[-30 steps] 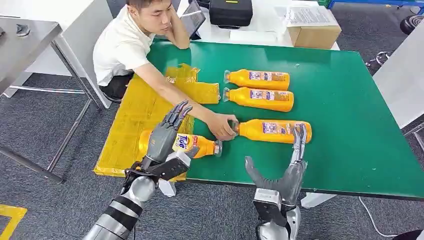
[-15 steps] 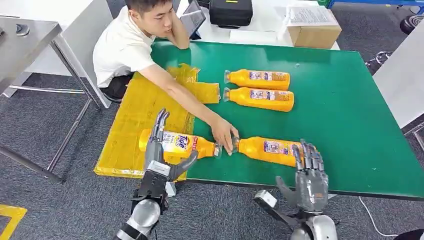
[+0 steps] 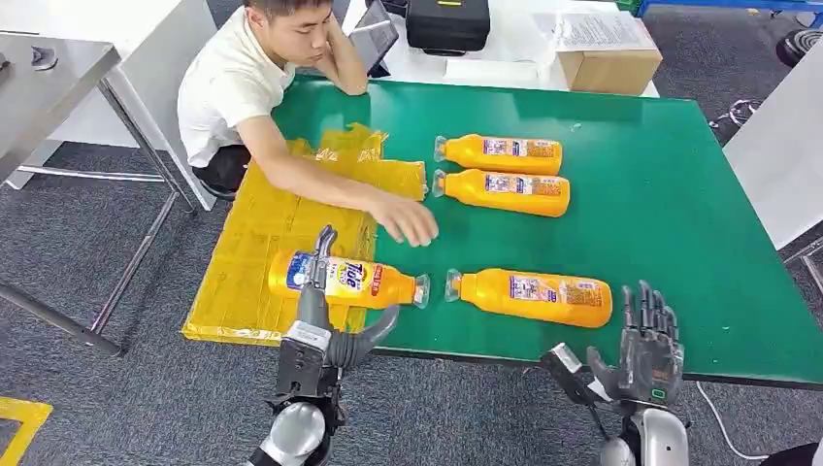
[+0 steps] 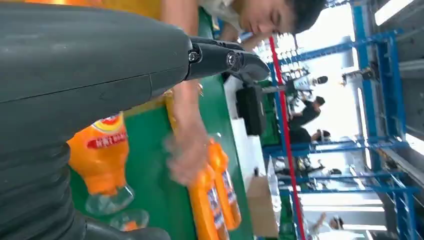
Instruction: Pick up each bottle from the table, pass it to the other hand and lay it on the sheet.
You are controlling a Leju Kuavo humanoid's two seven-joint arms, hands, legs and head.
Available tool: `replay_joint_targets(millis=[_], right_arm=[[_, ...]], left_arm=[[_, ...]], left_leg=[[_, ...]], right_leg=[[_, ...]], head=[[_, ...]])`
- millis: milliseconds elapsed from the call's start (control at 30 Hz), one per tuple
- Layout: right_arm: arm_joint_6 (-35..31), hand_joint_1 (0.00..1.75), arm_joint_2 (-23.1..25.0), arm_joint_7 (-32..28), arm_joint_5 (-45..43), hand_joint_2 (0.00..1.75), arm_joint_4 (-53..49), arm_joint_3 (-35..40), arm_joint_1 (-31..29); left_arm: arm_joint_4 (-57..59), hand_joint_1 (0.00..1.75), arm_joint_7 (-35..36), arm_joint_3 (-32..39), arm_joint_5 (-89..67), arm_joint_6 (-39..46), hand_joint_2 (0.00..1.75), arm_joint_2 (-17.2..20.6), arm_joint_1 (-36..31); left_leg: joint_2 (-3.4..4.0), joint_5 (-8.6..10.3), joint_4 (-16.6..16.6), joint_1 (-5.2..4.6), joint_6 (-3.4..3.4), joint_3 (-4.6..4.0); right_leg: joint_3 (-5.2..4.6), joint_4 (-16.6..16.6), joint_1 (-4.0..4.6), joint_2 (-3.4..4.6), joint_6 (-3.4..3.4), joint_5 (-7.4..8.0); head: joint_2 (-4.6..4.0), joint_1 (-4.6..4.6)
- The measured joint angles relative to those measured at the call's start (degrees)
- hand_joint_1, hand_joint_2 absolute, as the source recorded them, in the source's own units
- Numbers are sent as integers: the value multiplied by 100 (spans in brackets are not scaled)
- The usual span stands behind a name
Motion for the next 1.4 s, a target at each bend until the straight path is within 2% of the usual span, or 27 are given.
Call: replay_joint_targets(millis=[167, 333, 867, 1100, 1300, 1333, 1367, 1400], right_arm=[[0, 0, -365, 57, -411, 175, 1012, 546, -722], [0, 0, -393, -59, -610, 175, 1729, 885, -1204], [-11, 0, -295, -38, -592, 175, 2541, 1357, -1661], [269, 0, -310, 389, -632, 175, 3031, 1600, -1981], [836, 3, -448, 1292, -551, 175, 3153, 1883, -2177], [1007, 35, -476, 1444, -549, 175, 3153, 1927, -2225], [1115, 133, -500, 1526, -546, 175, 3162, 1958, -2260], [1194, 152, -528, 1587, -540, 175, 3179, 1982, -2284]], left_arm=[[53, 0, 105, -359, 0, -77, 175, -17, -159], [177, 0, 90, -623, -37, -41, 175, -17, -278], [439, 0, 149, -848, -103, -44, 175, -20, -437], [546, 0, 324, -940, -282, -46, 175, -20, -504], [564, 0, 546, -940, -492, -81, 175, -20, -498], [564, 0, 583, -937, -518, -98, 175, -20, -494], [564, 0, 608, -937, -536, -103, 175, -20, -494], [564, 0, 621, -937, -551, -103, 175, -20, -494]], left_leg=[[2, 3, 0, 0, 1, 2], [1, 3, 2, 0, 1, 2], [3, 2, 2, 2, 0, 4], [22, 1, 2, 3, 0, 26], [24, -1, 1, 2, 1, 58], [23, -2, 1, 2, 2, 68], [21, -5, 1, 2, 3, 82], [18, -12, 0, 2, 8, 93]], right_leg=[[2, 0, 0, 0, 0, 1], [2, 1, 0, -1, 0, 2], [3, 0, 2, 1, 0, 1], [13, -1, 3, 10, -1, 2], [35, -4, 2, 12, -2, 1], [24, -6, 2, 12, -2, 0], [9, -8, 2, 11, -6, -7], [21, -10, 1, 10, -10, -20]], head=[[0, 2], [0, 0], [0, 0], [0, 0], [0, 0], [0, 0], [0, 2], [0, 2]])
